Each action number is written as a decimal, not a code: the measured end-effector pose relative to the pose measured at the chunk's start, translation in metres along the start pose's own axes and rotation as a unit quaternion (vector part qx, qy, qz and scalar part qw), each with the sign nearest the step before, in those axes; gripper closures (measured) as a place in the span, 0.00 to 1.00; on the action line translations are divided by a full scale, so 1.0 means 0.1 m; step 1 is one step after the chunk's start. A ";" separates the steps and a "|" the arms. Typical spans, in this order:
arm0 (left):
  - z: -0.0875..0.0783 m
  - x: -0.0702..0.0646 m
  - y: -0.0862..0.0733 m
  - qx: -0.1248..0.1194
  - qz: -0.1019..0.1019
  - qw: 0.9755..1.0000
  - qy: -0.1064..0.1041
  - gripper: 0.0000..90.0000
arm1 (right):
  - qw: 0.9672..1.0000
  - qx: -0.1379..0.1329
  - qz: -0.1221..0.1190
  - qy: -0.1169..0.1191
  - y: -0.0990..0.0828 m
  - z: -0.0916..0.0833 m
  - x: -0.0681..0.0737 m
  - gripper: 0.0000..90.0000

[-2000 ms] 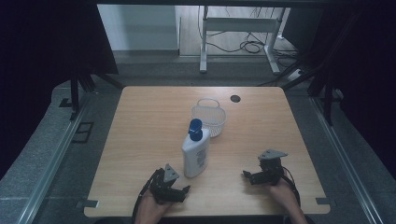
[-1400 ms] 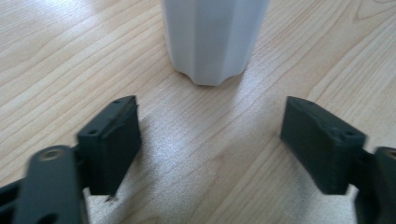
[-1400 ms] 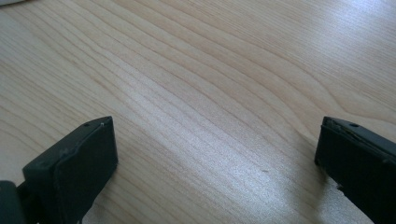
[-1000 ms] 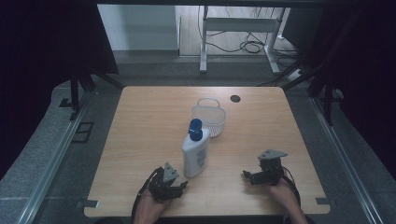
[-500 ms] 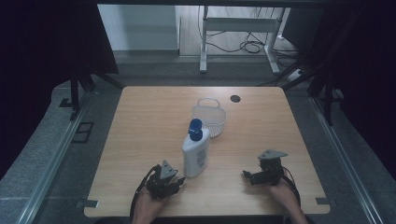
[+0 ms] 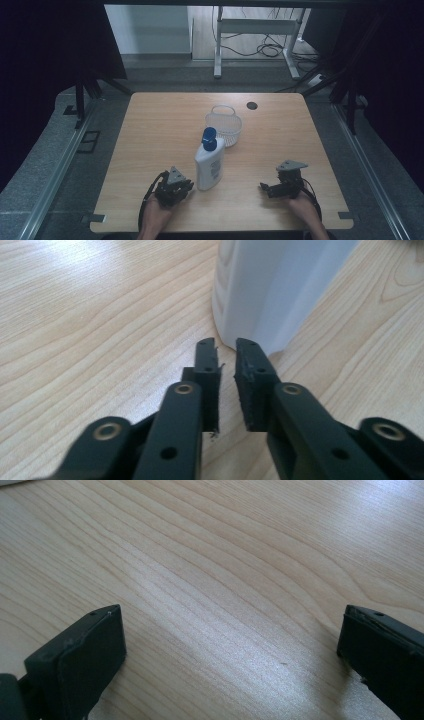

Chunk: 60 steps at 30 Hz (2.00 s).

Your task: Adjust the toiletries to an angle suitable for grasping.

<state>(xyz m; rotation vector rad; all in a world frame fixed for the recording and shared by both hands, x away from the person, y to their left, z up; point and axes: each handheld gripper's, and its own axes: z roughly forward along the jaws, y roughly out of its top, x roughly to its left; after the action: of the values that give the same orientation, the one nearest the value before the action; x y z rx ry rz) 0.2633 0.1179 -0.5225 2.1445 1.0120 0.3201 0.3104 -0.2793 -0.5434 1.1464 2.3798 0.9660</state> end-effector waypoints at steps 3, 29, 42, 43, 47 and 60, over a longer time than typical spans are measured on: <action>0.02 0.02 0.02 -0.002 -0.002 1.000 0.002 0.97 | 1.000 0.000 0.000 0.000 0.00 0.00 0.00 0.00; 0.27 0.14 0.14 -0.002 -0.013 1.000 -0.009 0.99 | 1.000 0.000 0.000 0.001 0.01 0.01 0.00 0.00; 0.27 0.07 0.15 0.001 -0.004 1.000 -0.014 0.99 | 1.000 0.000 -0.001 0.001 0.01 0.01 0.00 0.00; 0.27 0.06 0.15 0.002 -0.004 1.000 -0.013 0.99 | 1.000 0.000 -0.001 0.001 0.01 0.01 0.00 0.00; 0.27 0.03 0.16 0.003 0.000 1.000 -0.016 0.99 | 1.000 0.000 -0.001 0.001 0.01 0.01 0.00 0.00; 0.27 -0.08 0.16 0.010 0.014 1.000 -0.023 0.99 | 1.000 -0.001 0.000 0.000 0.01 0.01 0.00 0.00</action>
<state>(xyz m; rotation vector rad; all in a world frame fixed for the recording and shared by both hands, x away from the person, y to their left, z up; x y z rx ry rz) 0.2806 0.0916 -0.5295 2.1755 0.9625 0.2736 0.3114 -0.2785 -0.5435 1.1452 2.3798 0.9677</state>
